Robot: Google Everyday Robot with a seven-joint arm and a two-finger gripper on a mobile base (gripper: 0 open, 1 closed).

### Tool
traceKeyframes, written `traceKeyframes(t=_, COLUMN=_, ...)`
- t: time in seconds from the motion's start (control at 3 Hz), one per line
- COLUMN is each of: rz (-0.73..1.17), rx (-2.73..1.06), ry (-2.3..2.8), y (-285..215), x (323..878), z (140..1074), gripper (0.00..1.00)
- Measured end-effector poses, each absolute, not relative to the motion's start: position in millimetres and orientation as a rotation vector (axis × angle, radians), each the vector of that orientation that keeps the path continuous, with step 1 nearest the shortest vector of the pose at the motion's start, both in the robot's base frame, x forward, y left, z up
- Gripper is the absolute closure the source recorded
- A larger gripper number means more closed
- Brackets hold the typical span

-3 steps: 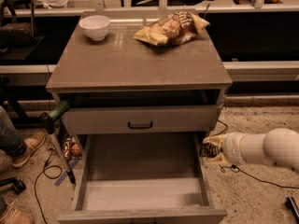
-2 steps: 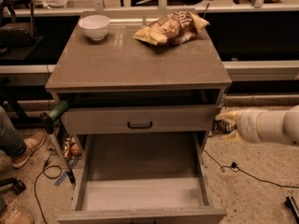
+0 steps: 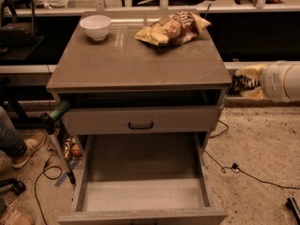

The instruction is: Pick rxbar chocolate from middle drawer and place on counter

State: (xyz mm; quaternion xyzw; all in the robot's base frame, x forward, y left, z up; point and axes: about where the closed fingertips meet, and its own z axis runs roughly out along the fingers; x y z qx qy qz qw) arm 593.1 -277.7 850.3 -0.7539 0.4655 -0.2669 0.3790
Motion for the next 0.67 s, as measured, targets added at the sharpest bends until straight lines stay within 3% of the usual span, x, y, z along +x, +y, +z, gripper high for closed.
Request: traceKeyframes(t=0.67, rz=-0.727, rx=-1.995, ry=0.944, y=-228.6, x=649.3, z=915.3, gripper=1.0)
